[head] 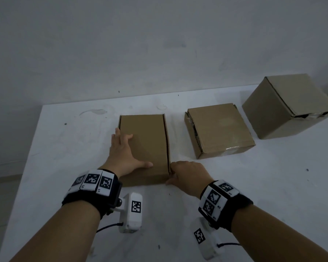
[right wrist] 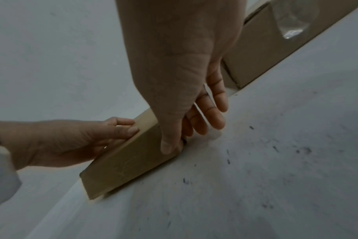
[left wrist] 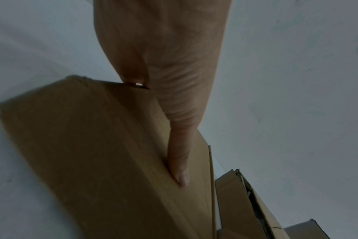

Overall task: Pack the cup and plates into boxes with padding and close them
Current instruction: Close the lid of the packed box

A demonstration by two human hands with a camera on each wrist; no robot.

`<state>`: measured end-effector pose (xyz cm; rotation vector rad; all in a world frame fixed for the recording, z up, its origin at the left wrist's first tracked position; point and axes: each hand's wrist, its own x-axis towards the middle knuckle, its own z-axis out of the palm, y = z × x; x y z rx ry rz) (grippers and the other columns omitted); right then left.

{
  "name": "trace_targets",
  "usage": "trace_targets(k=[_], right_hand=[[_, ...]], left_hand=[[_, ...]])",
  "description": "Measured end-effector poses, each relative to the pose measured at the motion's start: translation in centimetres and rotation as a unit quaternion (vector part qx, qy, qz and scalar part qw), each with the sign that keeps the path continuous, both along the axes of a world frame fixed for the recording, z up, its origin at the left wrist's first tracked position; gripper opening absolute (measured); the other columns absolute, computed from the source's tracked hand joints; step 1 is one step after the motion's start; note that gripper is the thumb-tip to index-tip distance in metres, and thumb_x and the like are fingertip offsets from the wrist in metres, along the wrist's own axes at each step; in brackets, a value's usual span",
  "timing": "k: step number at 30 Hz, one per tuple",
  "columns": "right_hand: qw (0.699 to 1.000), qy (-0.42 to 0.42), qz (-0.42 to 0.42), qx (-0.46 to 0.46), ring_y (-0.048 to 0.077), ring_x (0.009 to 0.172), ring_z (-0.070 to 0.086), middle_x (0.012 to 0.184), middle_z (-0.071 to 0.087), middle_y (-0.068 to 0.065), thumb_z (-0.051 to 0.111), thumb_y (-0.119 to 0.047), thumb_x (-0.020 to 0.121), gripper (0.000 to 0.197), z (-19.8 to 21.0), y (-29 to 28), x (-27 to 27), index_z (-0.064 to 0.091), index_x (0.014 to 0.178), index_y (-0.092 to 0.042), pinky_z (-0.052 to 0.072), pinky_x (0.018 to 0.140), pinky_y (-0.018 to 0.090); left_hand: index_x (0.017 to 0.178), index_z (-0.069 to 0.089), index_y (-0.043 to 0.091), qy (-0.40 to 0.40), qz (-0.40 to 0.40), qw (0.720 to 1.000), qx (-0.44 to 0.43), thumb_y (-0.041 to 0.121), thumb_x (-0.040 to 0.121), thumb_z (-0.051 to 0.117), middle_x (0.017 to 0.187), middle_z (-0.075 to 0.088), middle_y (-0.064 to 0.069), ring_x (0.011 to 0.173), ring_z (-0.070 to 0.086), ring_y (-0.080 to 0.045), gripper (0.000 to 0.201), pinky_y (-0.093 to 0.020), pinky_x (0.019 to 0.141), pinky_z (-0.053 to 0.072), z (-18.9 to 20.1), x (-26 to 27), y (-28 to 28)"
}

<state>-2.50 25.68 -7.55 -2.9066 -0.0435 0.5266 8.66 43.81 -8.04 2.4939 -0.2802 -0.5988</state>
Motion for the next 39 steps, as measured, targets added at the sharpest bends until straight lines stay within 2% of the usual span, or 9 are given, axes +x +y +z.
trace_targets(k=[4, 8, 11, 14, 17, 21, 25, 32, 39], right_hand=[[0.995, -0.043, 0.067, -0.052, 0.027, 0.086, 0.064, 0.096, 0.066, 0.006, 0.055, -0.047, 0.09, 0.038, -0.7, 0.0, 0.7, 0.057, 0.099, -0.01, 0.035, 0.067, 0.029], [0.99, -0.095, 0.071, -0.076, 0.016, 0.038, 0.054, 0.051, 0.058, -0.004, 0.085, -0.051, 0.053, 0.043, -1.0, 0.1, 0.3, 0.059, 0.06, -0.018, 0.04, 0.049, 0.021], [0.993, -0.103, 0.031, -0.054, 0.021, 0.084, 0.065, 0.105, 0.064, 0.006, 0.075, -0.055, 0.067, 0.056, -0.5, -0.1, 0.2, 0.059, 0.1, -0.013, 0.05, 0.074, 0.035], [0.987, -0.12, 0.062, -0.087, 0.03, 0.143, 0.021, 0.158, 0.01, 0.015, 0.062, -0.063, 0.073, 0.101, 0.0, -1.0, 1.0, 0.019, 0.146, -0.008, 0.026, 0.112, 0.046], [0.978, -0.077, 0.155, -0.119, 0.023, 0.146, 0.001, 0.159, 0.002, 0.009, 0.052, -0.061, 0.083, 0.097, -0.6, -1.2, 1.8, 0.004, 0.151, -0.011, 0.0, 0.115, 0.048], [0.983, -0.045, 0.134, -0.119, 0.025, 0.142, 0.026, 0.154, 0.028, 0.01, 0.064, -0.056, 0.076, 0.097, -1.7, -1.0, 1.5, 0.018, 0.146, -0.008, 0.023, 0.113, 0.05], [0.984, -0.053, 0.142, -0.089, 0.022, 0.145, -0.01, 0.159, -0.006, 0.008, 0.041, -0.065, 0.087, 0.094, -1.4, -0.8, 1.3, -0.006, 0.15, -0.014, 0.006, 0.116, 0.056], [0.99, -0.041, 0.128, -0.047, 0.026, 0.142, -0.026, 0.152, -0.033, 0.01, 0.023, -0.08, 0.079, 0.089, -0.5, 2.2, 2.8, -0.026, 0.142, -0.041, -0.013, 0.113, 0.049], [0.987, -0.05, 0.134, -0.075, 0.025, 0.142, -0.024, 0.154, -0.028, 0.009, 0.008, -0.076, 0.08, 0.079, -1.7, 3.3, 3.5, -0.026, 0.143, -0.041, -0.01, 0.114, 0.049]], left_hand=[[0.146, 0.014, 0.025, -0.011, 0.005, 1.0, -0.005, 0.053, 0.048, 0.088, 0.157, -0.019, -0.001, 0.147, -0.005, -0.021, 0.126, -0.045, 0.119, 0.012, -0.1, 0.0, 0.0], [0.144, 0.016, 0.026, -0.012, 0.016, 1.0, -0.008, 0.054, 0.046, 0.088, 0.157, -0.018, 0.001, 0.147, -0.004, -0.021, 0.125, -0.045, 0.119, 0.012, -0.4, 0.0, 0.2], [0.144, 0.015, 0.026, -0.008, 0.017, 1.0, -0.012, 0.054, 0.045, 0.088, 0.157, -0.018, 0.002, 0.147, -0.004, -0.02, 0.126, -0.045, 0.119, 0.013, -0.4, 0.1, 0.1], [0.144, 0.016, 0.026, -0.004, 0.025, 0.999, -0.019, 0.052, 0.043, 0.089, 0.157, -0.018, 0.004, 0.147, -0.003, -0.02, 0.128, -0.045, 0.119, 0.015, -0.4, 0.0, 0.1], [0.144, 0.017, 0.026, -0.006, 0.03, 0.999, -0.021, 0.051, 0.043, 0.09, 0.157, -0.017, 0.003, 0.147, -0.002, -0.02, 0.127, -0.044, 0.119, 0.015, -0.6, -0.1, 0.1], [0.144, 0.018, 0.025, -0.008, 0.023, 1.0, -0.015, 0.051, 0.045, 0.09, 0.157, -0.017, 0.002, 0.146, -0.003, -0.019, 0.125, -0.042, 0.119, 0.014, -0.6, -0.2, -0.1], [0.143, 0.029, 0.029, 0.05, 0.033, 0.995, -0.084, 0.043, 0.068, 0.081, 0.16, 0.001, 0.004, 0.144, 0.017, -0.017, 0.093, -0.037, 0.115, 0.025, 0.3, 0.2, 1.5], [0.108, 0.054, 0.009, 0.213, 0.362, 0.849, -0.32, 0.011, 0.097, 0.044, 0.096, 0.066, -0.015, 0.074, 0.063, -0.025, 0.015, -0.033, 0.068, 0.052, 0.1, -0.8, 6.2], [0.09, 0.062, 0.009, 0.234, 0.269, 0.885, -0.3, 0.002, 0.095, 0.052, 0.08, 0.066, -0.008, 0.06, 0.065, -0.01, 0.013, -0.021, 0.058, 0.056, -1.2, -3.2, 8.6]])
